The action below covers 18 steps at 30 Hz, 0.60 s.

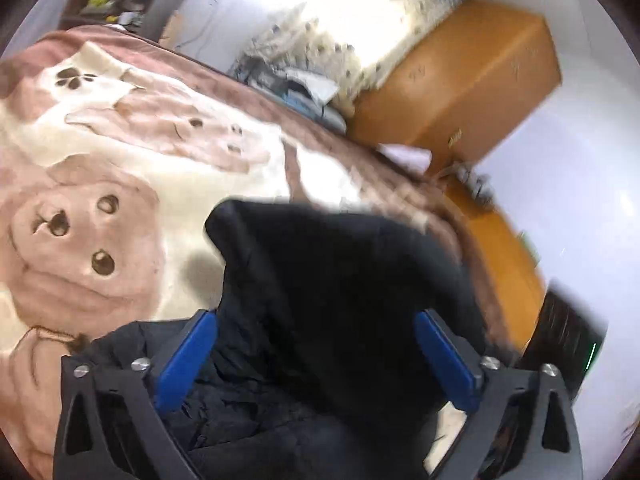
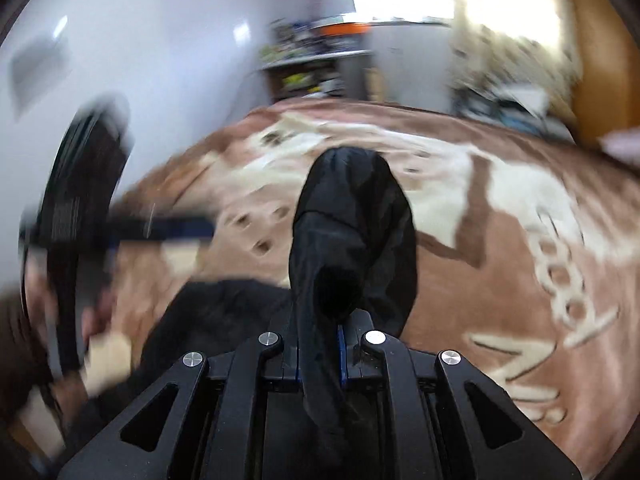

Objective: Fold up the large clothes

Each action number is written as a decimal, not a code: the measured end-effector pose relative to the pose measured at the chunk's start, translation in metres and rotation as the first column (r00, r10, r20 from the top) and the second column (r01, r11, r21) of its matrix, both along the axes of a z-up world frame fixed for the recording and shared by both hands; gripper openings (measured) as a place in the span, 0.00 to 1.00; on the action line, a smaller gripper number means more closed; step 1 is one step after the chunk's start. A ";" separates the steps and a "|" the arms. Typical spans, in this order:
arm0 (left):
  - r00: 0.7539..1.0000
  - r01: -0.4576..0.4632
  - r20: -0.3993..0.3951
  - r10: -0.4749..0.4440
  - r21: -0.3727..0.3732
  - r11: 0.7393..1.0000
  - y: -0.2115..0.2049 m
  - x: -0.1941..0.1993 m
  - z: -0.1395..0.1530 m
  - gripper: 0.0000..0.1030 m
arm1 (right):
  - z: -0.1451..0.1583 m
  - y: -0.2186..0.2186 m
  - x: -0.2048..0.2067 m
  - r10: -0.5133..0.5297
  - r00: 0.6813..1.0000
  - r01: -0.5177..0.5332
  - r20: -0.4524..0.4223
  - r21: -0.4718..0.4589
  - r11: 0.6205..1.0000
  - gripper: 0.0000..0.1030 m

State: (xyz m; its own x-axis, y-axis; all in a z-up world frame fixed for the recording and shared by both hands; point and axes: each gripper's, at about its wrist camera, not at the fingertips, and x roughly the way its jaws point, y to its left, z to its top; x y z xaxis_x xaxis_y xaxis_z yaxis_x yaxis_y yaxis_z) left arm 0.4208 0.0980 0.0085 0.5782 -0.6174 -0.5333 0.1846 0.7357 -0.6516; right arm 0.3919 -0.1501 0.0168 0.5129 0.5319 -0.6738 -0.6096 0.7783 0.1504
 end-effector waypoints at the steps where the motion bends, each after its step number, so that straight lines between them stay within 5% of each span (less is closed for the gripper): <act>1: 1.000 -0.007 -0.017 0.006 -0.024 1.000 0.007 0.003 0.002 0.99 | -0.001 0.010 -0.012 0.042 0.999 -0.042 0.009 -0.026 0.999 0.11; 3: 0.998 0.014 -0.053 -0.019 -0.087 0.996 0.013 0.009 0.000 1.00 | -0.008 0.025 -0.040 0.118 0.993 -0.115 0.030 -0.085 0.990 0.11; 8: 0.962 0.027 -0.271 -0.044 -0.067 0.997 0.008 0.023 -0.042 1.00 | -0.045 0.045 -0.094 0.238 0.969 -0.218 0.060 -0.238 0.946 0.11; 13: 0.910 -0.017 -0.413 -0.029 -0.108 0.994 0.008 0.023 -0.083 0.99 | -0.065 0.034 -0.118 0.244 0.968 -0.217 0.056 -0.299 0.929 0.11; 15: 0.883 -0.017 -0.469 -0.023 -0.082 0.997 0.008 0.019 -0.098 0.80 | -0.067 0.025 -0.120 0.219 0.975 -0.205 0.023 -0.267 0.942 0.12; 18: 0.866 -0.014 -0.499 -0.039 -0.102 0.995 0.002 0.015 -0.114 0.37 | -0.066 0.006 -0.124 0.136 0.991 -0.136 -0.012 -0.186 0.973 0.24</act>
